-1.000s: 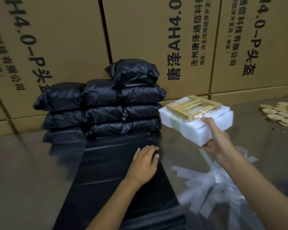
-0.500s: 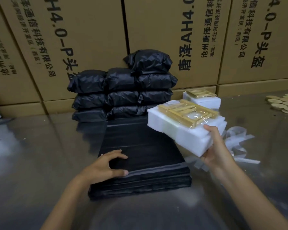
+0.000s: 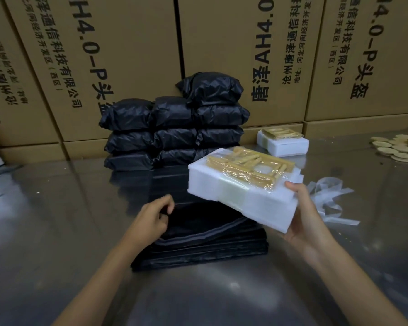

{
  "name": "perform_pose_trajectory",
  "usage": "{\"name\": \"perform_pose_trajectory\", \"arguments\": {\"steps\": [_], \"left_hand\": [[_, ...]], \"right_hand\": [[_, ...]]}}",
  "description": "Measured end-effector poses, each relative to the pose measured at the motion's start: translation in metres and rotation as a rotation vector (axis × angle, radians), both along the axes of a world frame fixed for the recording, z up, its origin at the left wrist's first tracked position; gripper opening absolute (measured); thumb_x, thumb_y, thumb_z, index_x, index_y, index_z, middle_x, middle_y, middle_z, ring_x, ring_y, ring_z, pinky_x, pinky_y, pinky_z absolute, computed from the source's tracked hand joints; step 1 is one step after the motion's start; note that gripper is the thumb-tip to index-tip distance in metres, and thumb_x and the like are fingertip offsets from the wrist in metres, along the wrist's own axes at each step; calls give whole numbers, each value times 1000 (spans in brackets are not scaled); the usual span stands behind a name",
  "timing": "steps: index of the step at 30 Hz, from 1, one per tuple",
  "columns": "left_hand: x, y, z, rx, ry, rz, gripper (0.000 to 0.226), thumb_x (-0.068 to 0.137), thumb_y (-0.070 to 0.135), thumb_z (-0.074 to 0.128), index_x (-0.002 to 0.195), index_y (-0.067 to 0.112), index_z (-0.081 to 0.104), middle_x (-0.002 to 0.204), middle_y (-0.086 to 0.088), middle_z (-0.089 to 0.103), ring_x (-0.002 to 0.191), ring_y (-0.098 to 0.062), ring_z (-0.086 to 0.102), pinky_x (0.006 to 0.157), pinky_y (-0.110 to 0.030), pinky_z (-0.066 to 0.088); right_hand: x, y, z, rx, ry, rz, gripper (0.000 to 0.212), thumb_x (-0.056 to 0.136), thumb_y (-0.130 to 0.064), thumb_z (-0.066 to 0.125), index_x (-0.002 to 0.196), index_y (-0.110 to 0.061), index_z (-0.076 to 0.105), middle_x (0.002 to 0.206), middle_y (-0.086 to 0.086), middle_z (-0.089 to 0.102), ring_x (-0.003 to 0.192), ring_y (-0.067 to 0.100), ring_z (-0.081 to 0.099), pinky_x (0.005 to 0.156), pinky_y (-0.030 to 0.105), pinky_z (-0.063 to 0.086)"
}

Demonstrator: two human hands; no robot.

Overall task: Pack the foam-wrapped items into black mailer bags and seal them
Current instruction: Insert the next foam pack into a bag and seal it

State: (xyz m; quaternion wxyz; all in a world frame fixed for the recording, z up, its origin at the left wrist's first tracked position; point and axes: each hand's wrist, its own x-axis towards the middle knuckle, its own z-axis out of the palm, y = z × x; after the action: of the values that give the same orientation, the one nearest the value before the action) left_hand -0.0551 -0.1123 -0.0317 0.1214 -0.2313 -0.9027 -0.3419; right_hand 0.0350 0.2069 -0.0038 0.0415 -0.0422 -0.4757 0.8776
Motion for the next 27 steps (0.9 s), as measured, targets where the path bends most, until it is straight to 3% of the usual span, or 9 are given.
{"name": "perform_pose_trajectory", "arguments": {"steps": [3, 5, 9, 13, 17, 19, 20, 23, 27], "left_hand": [[-2, -10, 5, -157, 23, 22, 49, 77, -19, 46, 67, 24, 68, 110, 10, 63, 110, -9, 53, 94, -13, 36], [-3, -16, 4, -275, 101, 107, 49, 81, -13, 48, 89, 25, 78, 128, 12, 60, 123, -12, 48, 108, -31, 35], [-2, -17, 5, -242, 37, 67, 68, 83, -9, 50, 138, 32, 55, 144, 13, 49, 130, -17, 44, 108, -41, 39], [-7, 7, 20, 31, -130, -63, 33, 93, 7, 56, 93, 40, 64, 91, 20, 67, 96, -13, 66, 78, -50, 50], [-12, 15, 32, 119, -155, 5, 43, 97, 34, 53, 136, 16, 55, 142, 1, 53, 134, -21, 47, 111, -44, 39], [-4, 14, 34, 48, -38, 5, 32, 87, 45, 49, 116, 33, 57, 116, 27, 56, 108, 0, 52, 91, -29, 46], [0, 16, 36, 8, 17, 40, 10, 87, 35, 50, 96, 36, 52, 98, 23, 56, 90, -2, 53, 76, -29, 47], [-5, 16, 29, -13, 216, 102, 40, 80, -13, 47, 72, 25, 42, 83, 3, 59, 86, -20, 58, 71, -40, 49], [-9, 17, 23, -113, 254, 177, 39, 85, -16, 45, 93, 7, 76, 113, -2, 70, 110, -19, 54, 91, -23, 40]], "right_hand": [[9, 1, 4, 5, -12, 4, 47, 78, -50, 68, 120, -28, 69, 113, 6, 76, 92, 21, 75, 63, 36, 62], [14, 1, 7, 21, -27, 12, 53, 73, -51, 68, 120, -26, 69, 110, 7, 76, 84, 20, 76, 56, 32, 60], [22, -2, 10, 46, -35, 72, 52, 74, -51, 65, 120, -25, 70, 110, 9, 76, 81, 19, 75, 55, 31, 58], [28, -7, 9, 98, -53, 165, 39, 71, -53, 65, 96, -28, 81, 105, 9, 77, 80, 20, 75, 60, 33, 60], [33, -2, 2, 127, -87, 215, 39, 73, -53, 66, 97, -25, 81, 104, 11, 77, 83, 22, 75, 63, 36, 59], [36, 3, -2, 138, -107, 213, 39, 77, -54, 64, 98, -25, 80, 106, 11, 76, 84, 23, 74, 70, 37, 56], [37, 6, -4, 152, -119, 212, 39, 79, -54, 63, 98, -25, 80, 106, 11, 76, 83, 23, 73, 73, 37, 51], [39, 8, -7, 195, -149, 223, 36, 77, -57, 65, 88, -26, 79, 94, 9, 76, 72, 22, 70, 59, 30, 44], [41, 5, -15, 257, -171, 249, 47, 69, -62, 71, 91, -22, 79, 87, 11, 72, 66, 22, 63, 47, 27, 39]]}}
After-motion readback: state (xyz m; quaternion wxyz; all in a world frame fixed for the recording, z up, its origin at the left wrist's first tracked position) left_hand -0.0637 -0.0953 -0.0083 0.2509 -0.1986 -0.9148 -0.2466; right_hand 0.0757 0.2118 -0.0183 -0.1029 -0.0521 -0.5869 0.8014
